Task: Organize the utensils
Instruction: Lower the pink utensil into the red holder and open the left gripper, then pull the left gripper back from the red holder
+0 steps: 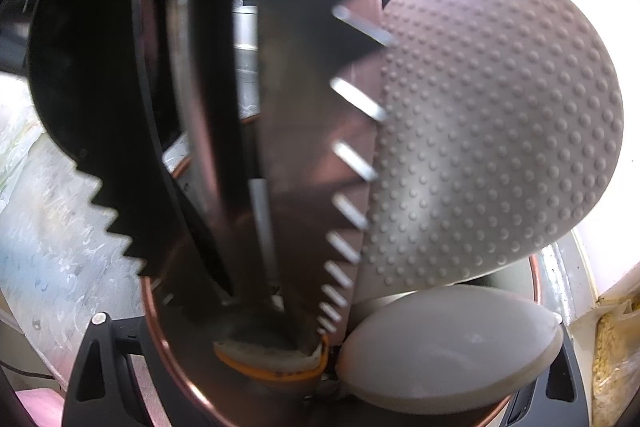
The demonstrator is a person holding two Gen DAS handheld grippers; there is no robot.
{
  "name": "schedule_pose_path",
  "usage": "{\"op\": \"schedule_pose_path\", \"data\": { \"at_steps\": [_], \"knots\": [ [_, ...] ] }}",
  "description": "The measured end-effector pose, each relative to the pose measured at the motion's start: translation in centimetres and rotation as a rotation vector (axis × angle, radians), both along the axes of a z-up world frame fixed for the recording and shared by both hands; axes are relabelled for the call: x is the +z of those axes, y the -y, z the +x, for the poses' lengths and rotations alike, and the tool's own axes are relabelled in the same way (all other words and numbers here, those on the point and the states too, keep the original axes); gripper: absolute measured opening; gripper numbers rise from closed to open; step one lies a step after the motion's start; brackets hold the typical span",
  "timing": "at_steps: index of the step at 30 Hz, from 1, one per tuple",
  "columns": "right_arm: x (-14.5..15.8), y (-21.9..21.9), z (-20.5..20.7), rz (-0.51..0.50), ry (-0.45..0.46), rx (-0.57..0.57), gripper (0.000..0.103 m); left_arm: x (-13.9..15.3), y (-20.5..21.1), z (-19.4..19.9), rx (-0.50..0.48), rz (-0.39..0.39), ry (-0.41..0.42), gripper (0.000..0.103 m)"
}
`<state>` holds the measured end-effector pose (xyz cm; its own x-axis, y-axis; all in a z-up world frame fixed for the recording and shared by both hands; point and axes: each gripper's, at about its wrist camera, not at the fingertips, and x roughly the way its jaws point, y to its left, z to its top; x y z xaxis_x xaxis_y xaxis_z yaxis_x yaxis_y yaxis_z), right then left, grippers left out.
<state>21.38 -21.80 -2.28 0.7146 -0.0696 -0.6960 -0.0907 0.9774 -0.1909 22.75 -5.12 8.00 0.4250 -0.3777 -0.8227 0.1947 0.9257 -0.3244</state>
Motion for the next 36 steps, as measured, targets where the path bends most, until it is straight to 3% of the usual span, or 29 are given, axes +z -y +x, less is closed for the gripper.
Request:
{"op": "schedule_pose_path", "data": {
  "at_steps": [11, 22, 26, 36],
  "knots": [
    [0.1, -0.4, 0.9, -0.001, 0.006, -0.023, 0.095, -2.6, -2.9, -0.4, 0.094, 0.058, -0.037, 0.08],
    [-0.2, -0.9, 2.8, -0.003, 0.008, -0.051, 0.095, -3.9, -5.2, -0.7, 0.173, 0.093, -0.033, 0.087],
    [-0.3, -1.1, 3.3, -0.003, 0.006, -0.057, 0.095, -4.8, -6.0, -0.8, 0.205, 0.094, -0.045, 0.095],
    [0.0, -2.1, 2.1, -0.003, -0.003, -0.085, 0.095, -6.4, -7.8, -1.1, 0.252, 0.108, -0.069, 0.095]
  ]
}}
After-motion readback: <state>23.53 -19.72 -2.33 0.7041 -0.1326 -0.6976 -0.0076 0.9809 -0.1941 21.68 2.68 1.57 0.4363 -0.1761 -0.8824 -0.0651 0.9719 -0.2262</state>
